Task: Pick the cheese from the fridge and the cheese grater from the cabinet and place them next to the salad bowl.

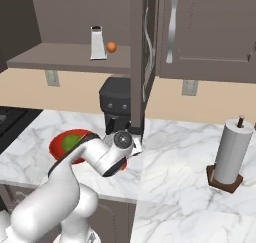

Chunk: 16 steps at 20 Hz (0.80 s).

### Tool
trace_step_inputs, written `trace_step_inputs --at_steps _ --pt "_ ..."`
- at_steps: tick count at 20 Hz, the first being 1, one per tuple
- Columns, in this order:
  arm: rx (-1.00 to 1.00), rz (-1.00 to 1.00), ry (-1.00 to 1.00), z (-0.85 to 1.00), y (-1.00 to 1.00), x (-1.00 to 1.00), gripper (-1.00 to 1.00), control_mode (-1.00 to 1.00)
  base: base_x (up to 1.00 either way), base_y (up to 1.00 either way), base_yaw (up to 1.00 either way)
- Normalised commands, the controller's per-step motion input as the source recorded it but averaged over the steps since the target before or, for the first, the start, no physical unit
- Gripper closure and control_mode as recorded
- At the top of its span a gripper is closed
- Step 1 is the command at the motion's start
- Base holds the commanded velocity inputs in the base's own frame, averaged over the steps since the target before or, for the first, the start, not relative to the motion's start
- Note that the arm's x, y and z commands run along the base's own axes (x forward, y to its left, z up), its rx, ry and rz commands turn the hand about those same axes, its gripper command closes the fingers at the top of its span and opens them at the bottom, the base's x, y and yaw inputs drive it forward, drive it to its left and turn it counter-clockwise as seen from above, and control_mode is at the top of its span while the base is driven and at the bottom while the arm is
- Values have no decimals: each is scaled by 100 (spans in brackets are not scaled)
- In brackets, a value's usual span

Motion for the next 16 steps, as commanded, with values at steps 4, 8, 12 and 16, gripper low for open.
trace_step_inputs --at_steps 4,8,12,16 --pt "-2 0 -10 66 46 -40 -100 -100 0 0 0" --pt "-4 0 -8 52 57 -34 -100 -100 0 0 0" --pt "-10 -13 -2 62 46 -35 -100 -100 0 0 0" --pt "-10 -24 2 72 22 -37 -100 -100 0 0 0"
